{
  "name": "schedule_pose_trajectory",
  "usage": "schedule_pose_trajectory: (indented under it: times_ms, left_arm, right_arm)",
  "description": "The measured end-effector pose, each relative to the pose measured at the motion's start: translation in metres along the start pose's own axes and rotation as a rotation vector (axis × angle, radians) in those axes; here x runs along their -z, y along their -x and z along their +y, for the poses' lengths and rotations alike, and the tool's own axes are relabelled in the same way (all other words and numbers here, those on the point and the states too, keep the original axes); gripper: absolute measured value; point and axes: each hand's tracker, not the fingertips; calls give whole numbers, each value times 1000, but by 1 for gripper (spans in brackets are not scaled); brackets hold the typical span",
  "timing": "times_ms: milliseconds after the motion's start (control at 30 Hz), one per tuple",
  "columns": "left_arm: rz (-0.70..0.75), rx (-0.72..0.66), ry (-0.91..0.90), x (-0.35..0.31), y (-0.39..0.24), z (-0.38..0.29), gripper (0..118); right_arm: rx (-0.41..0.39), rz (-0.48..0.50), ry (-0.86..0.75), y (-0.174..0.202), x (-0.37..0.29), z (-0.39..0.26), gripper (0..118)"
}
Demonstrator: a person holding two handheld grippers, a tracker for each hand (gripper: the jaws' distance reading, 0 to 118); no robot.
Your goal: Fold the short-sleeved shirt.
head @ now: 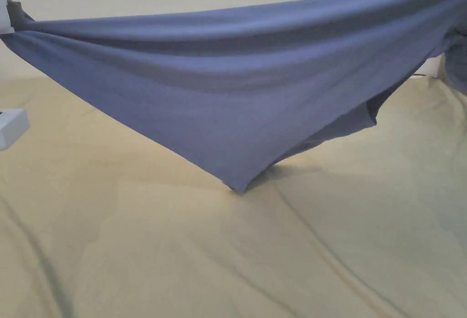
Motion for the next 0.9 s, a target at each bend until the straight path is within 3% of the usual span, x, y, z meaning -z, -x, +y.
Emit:
schedule_pose_trajectory:
  times_ms: [200,367,667,867,900]
  left_arm:
    - [-31,69,125,1,-9,-82,1]
    - [-100,131,204,-34,-8,-132,1]
    - [-227,8,285,-177,35,-184,1]
    - [-262,25,320,-275,73,-213,1]
    - [-262,19,325,-290,80,-215,1]
  right_arm:
    - [5,59,153,5,-6,-94,3]
    - [-15,76,224,2,-62,-154,3]
    - [-66,148,346,-45,-193,-218,3]
    - [0,177,388,-85,-298,-240,3]
    - [-29,167,354,-91,-317,-241,3]
